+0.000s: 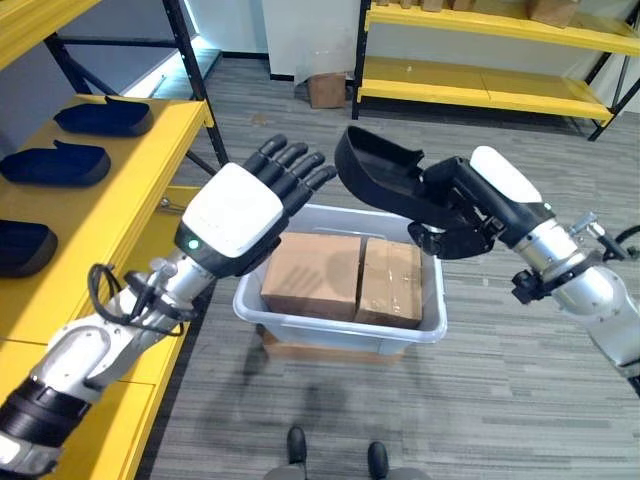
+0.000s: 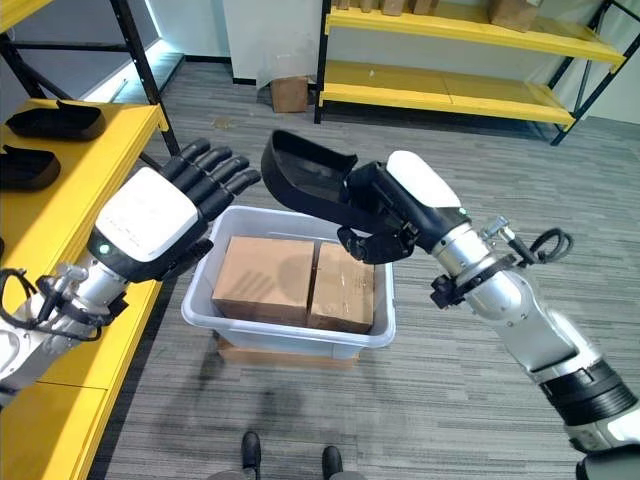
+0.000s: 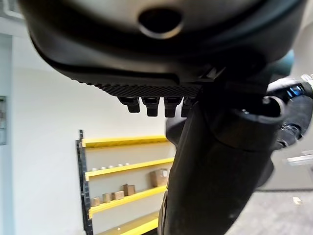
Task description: Move parts from the plastic box to the shelf.
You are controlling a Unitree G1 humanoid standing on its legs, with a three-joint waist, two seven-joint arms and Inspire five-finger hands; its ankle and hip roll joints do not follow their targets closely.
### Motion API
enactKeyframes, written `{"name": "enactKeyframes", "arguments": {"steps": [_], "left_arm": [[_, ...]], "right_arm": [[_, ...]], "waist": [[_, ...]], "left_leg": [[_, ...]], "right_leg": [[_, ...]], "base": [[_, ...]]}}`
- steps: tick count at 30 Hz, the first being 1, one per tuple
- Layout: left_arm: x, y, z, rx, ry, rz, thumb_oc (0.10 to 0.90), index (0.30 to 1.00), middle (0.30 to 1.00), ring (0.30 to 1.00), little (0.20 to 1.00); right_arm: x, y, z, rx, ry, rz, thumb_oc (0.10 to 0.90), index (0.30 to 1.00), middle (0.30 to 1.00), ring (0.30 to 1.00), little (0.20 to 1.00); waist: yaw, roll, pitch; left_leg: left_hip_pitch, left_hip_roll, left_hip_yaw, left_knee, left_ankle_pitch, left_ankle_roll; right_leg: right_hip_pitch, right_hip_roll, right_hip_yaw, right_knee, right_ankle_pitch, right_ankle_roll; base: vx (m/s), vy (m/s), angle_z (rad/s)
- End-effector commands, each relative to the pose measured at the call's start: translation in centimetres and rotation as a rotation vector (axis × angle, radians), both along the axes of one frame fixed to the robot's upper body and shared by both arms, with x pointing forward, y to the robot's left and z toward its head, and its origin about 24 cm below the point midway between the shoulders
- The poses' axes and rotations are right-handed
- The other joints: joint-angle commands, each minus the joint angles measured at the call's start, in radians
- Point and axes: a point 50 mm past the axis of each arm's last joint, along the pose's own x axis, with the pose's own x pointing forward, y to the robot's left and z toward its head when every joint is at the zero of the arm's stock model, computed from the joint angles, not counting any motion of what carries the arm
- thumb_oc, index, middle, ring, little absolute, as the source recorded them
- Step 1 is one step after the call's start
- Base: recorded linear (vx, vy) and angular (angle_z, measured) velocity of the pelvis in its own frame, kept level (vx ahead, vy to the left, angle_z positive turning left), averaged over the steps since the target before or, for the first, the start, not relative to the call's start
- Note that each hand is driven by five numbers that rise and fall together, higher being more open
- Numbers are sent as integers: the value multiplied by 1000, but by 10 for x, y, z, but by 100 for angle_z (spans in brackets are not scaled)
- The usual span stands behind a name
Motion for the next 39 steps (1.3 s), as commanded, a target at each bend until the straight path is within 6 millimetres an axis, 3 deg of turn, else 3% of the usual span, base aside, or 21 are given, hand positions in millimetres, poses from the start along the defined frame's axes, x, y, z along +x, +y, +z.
{"name": "enactKeyframes", "arguments": {"steps": [1, 8, 11, 22, 39], "left_arm": [[0, 7, 19, -94, -131, 21, 900, 1000, 1000, 1000, 1000], [-3, 13, 15, -109, -114, 53, 900, 1000, 1000, 1000, 1000], [-4, 14, 15, -108, -114, 54, 900, 1000, 1000, 1000, 1000], [0, 2, 22, -156, -141, 8, 900, 1000, 1000, 1000, 1000], [6, -25, 25, -175, -152, -101, 900, 1000, 1000, 1000, 1000]], "right_arm": [[2, -10, 29, 41, -144, -30, 400, 300, 300, 300, 300], [3, -35, 13, 64, -99, -160, 400, 300, 300, 300, 300], [2, -38, 11, 69, -93, -169, 400, 300, 300, 300, 300], [5, -21, 9, 58, -83, -102, 400, 300, 300, 300, 300], [15, 27, 16, -8, -88, 87, 400, 300, 300, 300, 300]], "waist": [[-5, -5, -205], [-4, -4, -199], [-4, -6, -201], [-6, -5, -202], [-1, -8, -189]], "left_leg": [[16, 142, -10, 0, -18, -96], [12, 141, -11, 2, -12, -92], [17, 140, -12, 0, -20, -92], [16, 137, -13, 0, -21, -89], [8, 137, -10, 4, -13, -87]], "right_leg": [[27, -48, -26, 4, -54, 65], [22, -48, -27, 6, -47, 64], [26, -49, -27, 4, -54, 64], [25, -51, -23, 6, -55, 63], [17, -50, -16, 9, -49, 61]], "base": [[0, 0, 0], [0, 0, 0], [-1, 2, 0], [6, 2, 0], [-6, 0, 0]]}}
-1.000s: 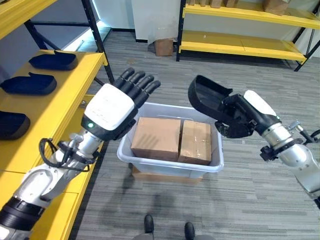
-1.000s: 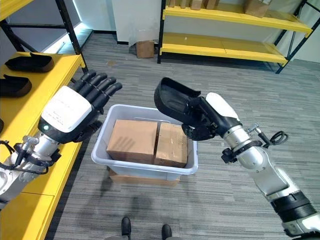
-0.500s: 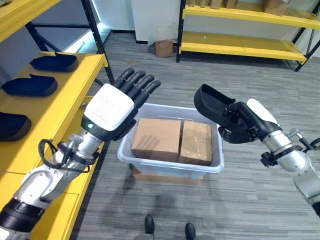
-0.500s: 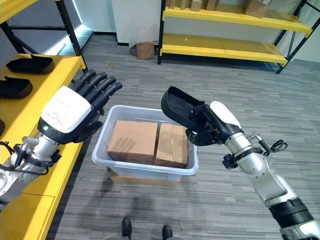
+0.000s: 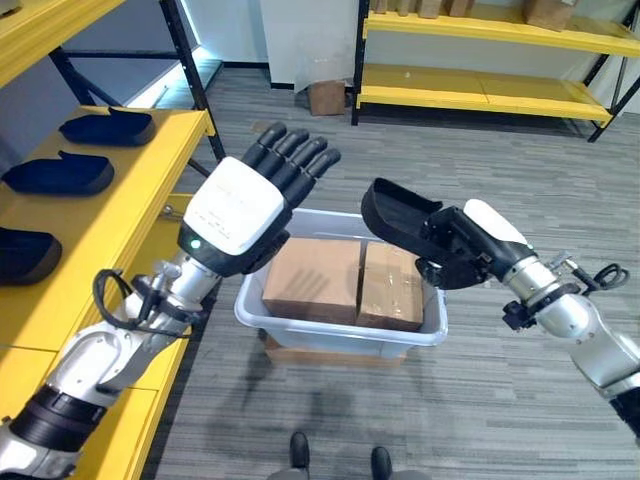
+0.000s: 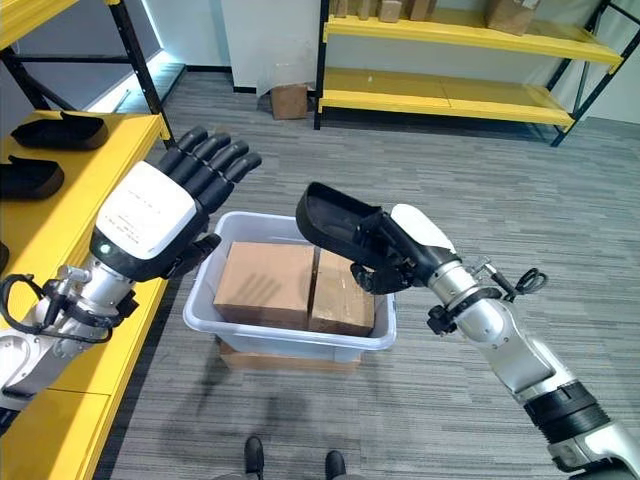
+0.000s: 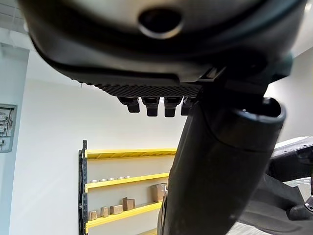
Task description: Move parts from the plastic box to the shelf.
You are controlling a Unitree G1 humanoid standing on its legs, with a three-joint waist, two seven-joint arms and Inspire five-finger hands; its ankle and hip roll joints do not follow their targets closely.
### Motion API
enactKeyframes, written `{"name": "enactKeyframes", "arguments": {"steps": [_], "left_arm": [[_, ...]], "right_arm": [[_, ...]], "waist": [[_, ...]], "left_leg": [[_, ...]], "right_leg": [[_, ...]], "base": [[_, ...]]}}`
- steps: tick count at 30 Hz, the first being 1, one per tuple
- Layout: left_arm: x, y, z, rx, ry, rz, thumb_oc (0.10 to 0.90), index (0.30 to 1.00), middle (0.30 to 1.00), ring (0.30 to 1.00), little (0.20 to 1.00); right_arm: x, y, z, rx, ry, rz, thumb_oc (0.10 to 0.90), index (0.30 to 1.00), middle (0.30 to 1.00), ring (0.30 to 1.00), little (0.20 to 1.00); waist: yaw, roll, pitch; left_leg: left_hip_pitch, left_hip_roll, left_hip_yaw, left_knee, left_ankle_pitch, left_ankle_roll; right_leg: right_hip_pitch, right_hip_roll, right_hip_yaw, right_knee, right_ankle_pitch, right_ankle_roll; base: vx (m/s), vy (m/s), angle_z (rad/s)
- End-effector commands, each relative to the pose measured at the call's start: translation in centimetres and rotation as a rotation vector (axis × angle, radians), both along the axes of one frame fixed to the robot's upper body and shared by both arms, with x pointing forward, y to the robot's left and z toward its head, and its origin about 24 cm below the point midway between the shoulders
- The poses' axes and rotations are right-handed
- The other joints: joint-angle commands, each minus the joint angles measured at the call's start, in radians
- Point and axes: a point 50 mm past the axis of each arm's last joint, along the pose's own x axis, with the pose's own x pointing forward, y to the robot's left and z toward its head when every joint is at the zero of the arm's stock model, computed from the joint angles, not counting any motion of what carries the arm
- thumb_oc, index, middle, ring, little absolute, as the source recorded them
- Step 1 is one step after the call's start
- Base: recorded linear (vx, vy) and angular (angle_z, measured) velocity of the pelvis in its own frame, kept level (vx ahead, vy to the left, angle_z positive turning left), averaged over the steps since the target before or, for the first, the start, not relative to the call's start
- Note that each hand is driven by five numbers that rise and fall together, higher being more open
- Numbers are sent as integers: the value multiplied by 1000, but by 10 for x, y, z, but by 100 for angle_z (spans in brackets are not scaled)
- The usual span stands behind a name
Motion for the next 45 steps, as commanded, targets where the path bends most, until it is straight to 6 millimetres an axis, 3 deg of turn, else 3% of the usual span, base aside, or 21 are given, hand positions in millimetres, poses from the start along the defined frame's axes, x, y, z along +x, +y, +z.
{"name": "enactKeyframes", "arguments": {"steps": [1, 22, 45], "left_arm": [[4, -11, 20, -108, -113, -57, 900, 1000, 1000, 1000, 1000], [6, -20, 21, -103, -125, -98, 900, 1000, 1000, 1000, 1000], [7, -26, 18, -81, -102, -124, 900, 1000, 1000, 1000, 1000]], "right_arm": [[4, 24, 59, 41, -259, 128, 400, 300, 300, 300, 300], [6, 73, 86, 12, -327, 328, 400, 300, 300, 300, 300], [-6, 93, 108, 6, -401, 440, 400, 300, 300, 300, 300]], "waist": [[4, -22, -179], [24, -39, -173], [18, -40, -174]], "left_leg": [[0, 135, -11, 4, -11, -85], [4, 130, -15, 4, -16, -81], [10, 132, -9, 1, -18, -82]], "right_leg": [[11, -51, -18, 9, -46, 62], [14, -55, -16, 7, -46, 61], [11, -54, -7, 5, -46, 61]], "base": [[0, 0, 0], [0, 0, 0], [0, 0, 0]]}}
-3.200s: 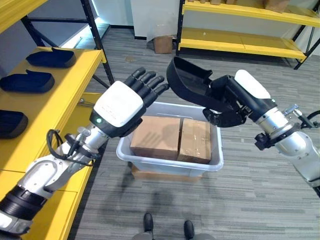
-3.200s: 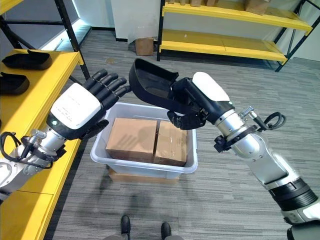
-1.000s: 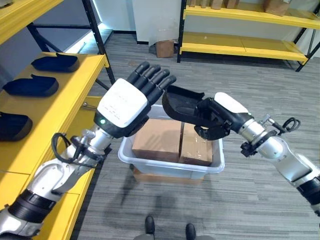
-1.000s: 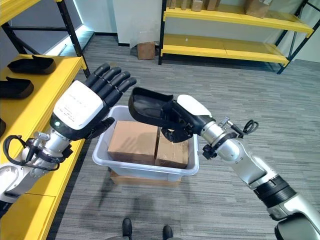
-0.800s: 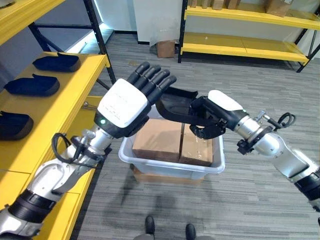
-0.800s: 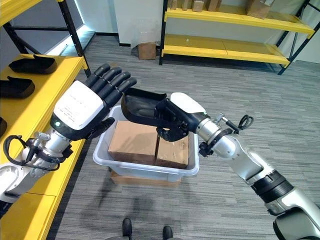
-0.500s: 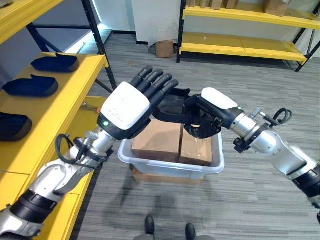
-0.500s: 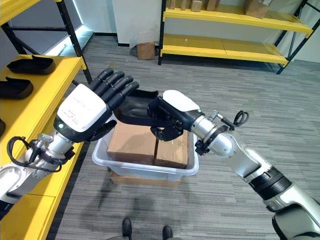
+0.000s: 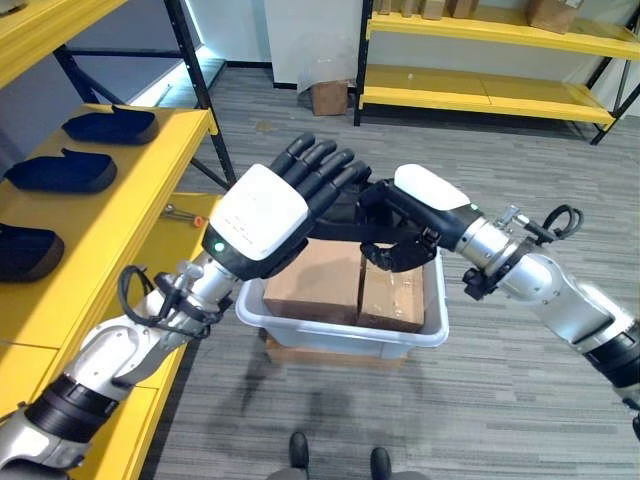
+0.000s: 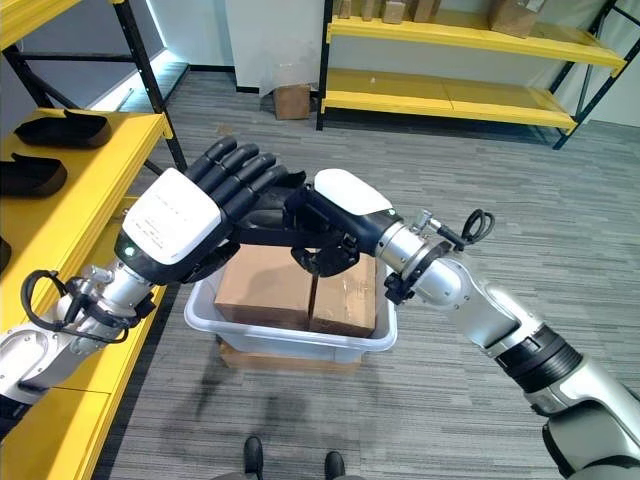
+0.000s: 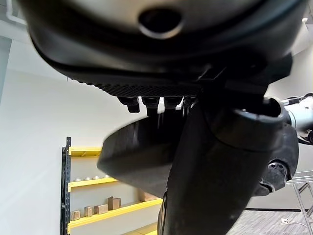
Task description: Move parts from the plastic box to the shelf.
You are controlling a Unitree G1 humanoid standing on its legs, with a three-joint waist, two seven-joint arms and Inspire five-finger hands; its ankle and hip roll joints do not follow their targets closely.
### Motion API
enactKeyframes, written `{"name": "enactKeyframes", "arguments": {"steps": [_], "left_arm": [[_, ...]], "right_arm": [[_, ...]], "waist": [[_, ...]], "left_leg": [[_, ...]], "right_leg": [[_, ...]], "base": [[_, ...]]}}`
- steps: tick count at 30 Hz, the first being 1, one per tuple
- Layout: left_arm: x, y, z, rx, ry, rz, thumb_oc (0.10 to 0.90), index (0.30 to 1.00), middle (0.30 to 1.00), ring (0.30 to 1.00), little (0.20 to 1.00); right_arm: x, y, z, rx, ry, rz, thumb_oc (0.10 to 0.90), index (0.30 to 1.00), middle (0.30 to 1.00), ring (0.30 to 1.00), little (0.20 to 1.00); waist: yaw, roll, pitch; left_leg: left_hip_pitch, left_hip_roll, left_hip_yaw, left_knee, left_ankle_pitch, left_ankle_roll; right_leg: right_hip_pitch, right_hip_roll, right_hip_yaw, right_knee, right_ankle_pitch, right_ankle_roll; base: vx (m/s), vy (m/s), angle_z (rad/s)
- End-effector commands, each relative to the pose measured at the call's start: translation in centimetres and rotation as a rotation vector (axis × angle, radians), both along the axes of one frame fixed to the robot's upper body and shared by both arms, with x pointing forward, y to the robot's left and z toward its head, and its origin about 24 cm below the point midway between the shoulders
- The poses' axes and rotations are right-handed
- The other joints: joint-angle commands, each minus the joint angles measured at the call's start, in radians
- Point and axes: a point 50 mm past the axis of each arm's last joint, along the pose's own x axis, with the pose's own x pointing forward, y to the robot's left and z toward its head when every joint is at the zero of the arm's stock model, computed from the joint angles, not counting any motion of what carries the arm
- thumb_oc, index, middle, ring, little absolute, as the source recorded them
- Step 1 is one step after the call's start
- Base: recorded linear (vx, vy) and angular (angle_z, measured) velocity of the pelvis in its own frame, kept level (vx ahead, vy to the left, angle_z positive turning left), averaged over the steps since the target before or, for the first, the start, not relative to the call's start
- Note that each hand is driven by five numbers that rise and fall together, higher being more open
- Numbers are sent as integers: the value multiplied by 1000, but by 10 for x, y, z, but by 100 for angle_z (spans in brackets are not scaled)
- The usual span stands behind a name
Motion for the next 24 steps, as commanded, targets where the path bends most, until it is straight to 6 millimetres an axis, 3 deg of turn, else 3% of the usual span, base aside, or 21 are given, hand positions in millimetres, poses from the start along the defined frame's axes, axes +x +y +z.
{"name": "enactKeyframes", "arguments": {"steps": [1, 8, 10, 12, 13, 24], "left_arm": [[4, -8, 21, -108, -113, -48, 900, 1000, 1000, 1000, 1000], [4, -4, 19, -96, -103, -33, 900, 1000, 1000, 1000, 1000], [3, -4, 19, -96, -100, -31, 627, 618, 618, 618, 618], [4, -3, 18, -106, -91, -26, 437, 352, 352, 352, 352], [4, -3, 18, -106, -91, -26, 400, 300, 300, 300, 300], [5, -1, 14, -119, -74, -14, 400, 300, 300, 300, 300]], "right_arm": [[-12, 25, 54, 120, -210, 158, 400, 300, 300, 300, 300], [-13, 23, 58, 106, -235, 150, 400, 300, 300, 300, 300], [-13, 23, 60, 103, -243, 149, 400, 300, 300, 300, 300], [-12, 23, 60, 103, -247, 144, 400, 300, 300, 300, 300], [-12, 23, 60, 103, -247, 144, 400, 300, 300, 300, 300], [-16, 23, 66, 124, -269, 155, 400, 300, 300, 300, 300]], "waist": [[13, -36, -172], [11, -37, -170], [11, -36, -170], [10, -37, -171], [10, -37, -171], [7, -36, -172]], "left_leg": [[11, 132, -9, 1, -18, -82], [12, 134, -7, 2, -18, -82], [12, 134, -6, 3, -19, -82], [12, 134, -6, 3, -19, -82], [11, 134, -6, 3, -19, -82], [13, 133, -4, 2, -20, -82]], "right_leg": [[13, -55, -8, 5, -46, 61], [10, -55, -7, 7, -44, 61], [8, -55, -6, 7, -44, 60], [8, -55, -5, 7, -44, 60], [8, -55, -5, 7, -44, 60], [6, -55, -2, 7, -43, 61]], "base": [[0, 0, 0], [0, 0, 0], [0, 0, 0], [0, 0, 0], [0, 0, 0], [0, 0, 0]]}}
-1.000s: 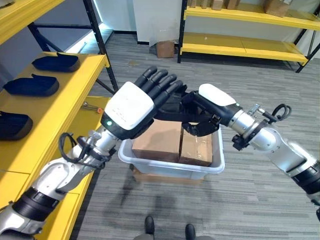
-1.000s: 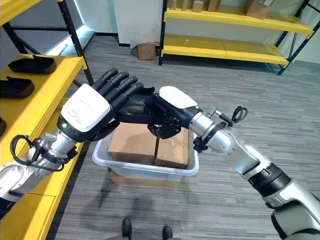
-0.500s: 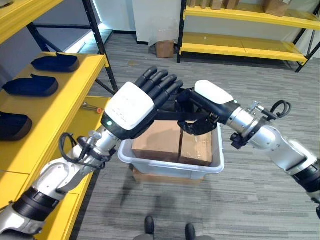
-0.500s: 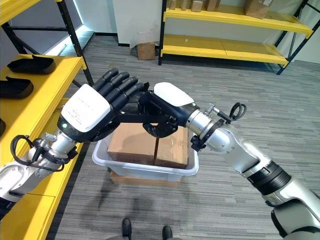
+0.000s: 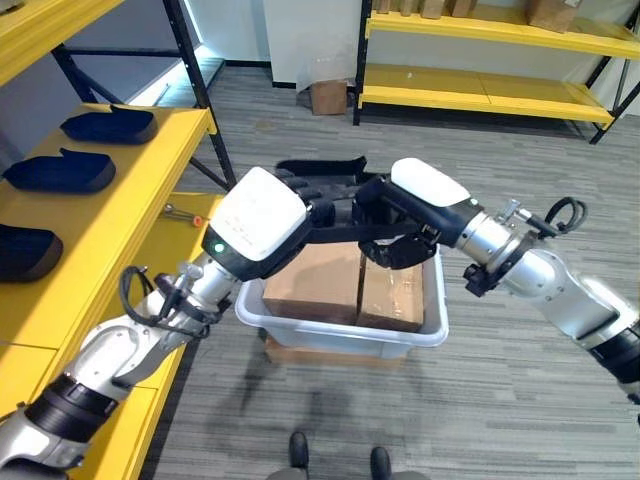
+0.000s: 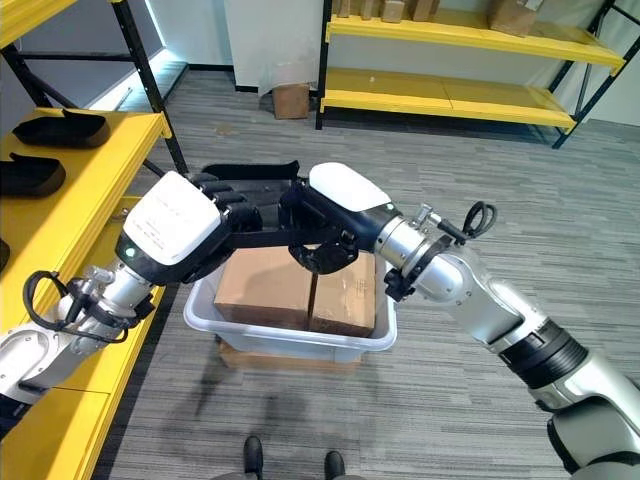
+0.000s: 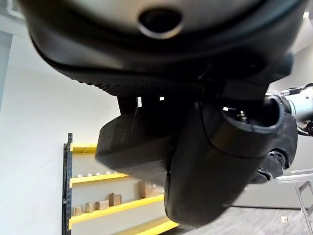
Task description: Move parts from the plastic box to the shelf.
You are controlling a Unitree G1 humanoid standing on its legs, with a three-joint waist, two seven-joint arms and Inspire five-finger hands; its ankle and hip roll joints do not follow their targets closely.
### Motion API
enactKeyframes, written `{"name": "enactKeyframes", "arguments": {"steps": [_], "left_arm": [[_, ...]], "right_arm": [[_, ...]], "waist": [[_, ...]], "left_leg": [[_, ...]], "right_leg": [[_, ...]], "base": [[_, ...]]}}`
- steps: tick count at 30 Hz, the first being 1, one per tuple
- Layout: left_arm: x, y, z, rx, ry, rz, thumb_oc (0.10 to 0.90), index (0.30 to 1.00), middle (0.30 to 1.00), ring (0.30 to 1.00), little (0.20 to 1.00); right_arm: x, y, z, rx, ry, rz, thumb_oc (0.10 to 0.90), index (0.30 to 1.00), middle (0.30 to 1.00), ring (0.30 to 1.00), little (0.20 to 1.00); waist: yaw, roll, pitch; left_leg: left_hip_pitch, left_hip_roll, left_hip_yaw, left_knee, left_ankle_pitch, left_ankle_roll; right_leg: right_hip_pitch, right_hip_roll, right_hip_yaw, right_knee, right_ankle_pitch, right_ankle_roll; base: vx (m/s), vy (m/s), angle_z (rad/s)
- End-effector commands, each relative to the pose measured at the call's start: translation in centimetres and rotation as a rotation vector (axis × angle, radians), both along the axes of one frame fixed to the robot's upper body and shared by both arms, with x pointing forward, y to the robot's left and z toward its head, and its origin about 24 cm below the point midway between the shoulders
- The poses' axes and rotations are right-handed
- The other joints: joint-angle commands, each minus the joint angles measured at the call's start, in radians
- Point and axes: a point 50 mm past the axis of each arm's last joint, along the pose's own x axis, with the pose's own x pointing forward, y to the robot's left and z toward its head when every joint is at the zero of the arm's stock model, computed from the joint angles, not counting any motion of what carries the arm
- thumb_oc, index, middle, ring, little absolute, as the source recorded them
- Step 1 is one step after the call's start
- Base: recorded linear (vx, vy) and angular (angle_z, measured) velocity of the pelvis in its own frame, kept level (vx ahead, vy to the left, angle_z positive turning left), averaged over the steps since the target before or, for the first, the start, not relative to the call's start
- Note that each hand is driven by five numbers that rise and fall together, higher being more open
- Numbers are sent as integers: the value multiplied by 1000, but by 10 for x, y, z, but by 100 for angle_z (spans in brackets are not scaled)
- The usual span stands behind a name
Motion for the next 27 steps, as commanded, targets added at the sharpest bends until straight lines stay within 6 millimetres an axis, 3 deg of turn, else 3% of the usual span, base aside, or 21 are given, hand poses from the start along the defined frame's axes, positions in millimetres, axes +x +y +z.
{"name": "enactKeyframes", "arguments": {"steps": [1, 14, 15, 16, 20, 27], "left_arm": [[3, -1, 15, -110, -73, -16, 400, 300, 300, 300, 300], [2, 2, 13, -129, -66, -2, 400, 300, 300, 300, 300], [2, 3, 13, -130, -65, 1, 400, 300, 300, 300, 300], [2, 4, 12, -135, -61, 8, 400, 300, 300, 300, 300], [1, 13, 7, -145, -46, 52, 400, 300, 300, 300, 300], [-9, 47, -10, -198, 21, 207, 400, 300, 300, 300, 300]], "right_arm": [[-15, 20, 60, 157, -244, 141, 400, 300, 300, 300, 300], [-18, 15, 63, 193, -258, 134, 400, 300, 300, 300, 300], [-18, 13, 62, 199, -256, 125, 576, 547, 547, 547, 547], [-17, 10, 62, 217, -257, 109, 900, 1000, 1000, 1000, 1000], [-16, -5, 55, 268, -243, 45, 900, 1000, 1000, 1000, 1000], [-31, -53, 26, 453, -165, -121, 900, 1000, 1000, 1000, 1000]], "waist": [[7, -34, -171], [5, -33, -167], [5, -32, -166], [4, -31, -165], [1, -27, -164], [-13, -10, -162]], "left_leg": [[15, 133, -5, 1, -20, -82], [15, 134, -4, 1, -21, -81], [15, 134, -3, 1, -21, -81], [15, 134, -3, 1, -21, -81], [17, 134, -2, 2, -24, -79], [25, 133, 2, 5, -28, -77]], "right_leg": [[10, -55, -4, 6, -43, 61], [9, -54, -2, 6, -44, 60], [9, -54, -2, 6, -44, 60], [9, -54, -2, 6, -44, 60], [10, -55, -1, 7, -45, 61], [10, -55, 3, 17, -53, 60]], "base": [[0, 0, 0], [0, 0, 0], [0, 0, 0], [0, 0, 0], [2, -1, -1], [8, -6, -5]]}}
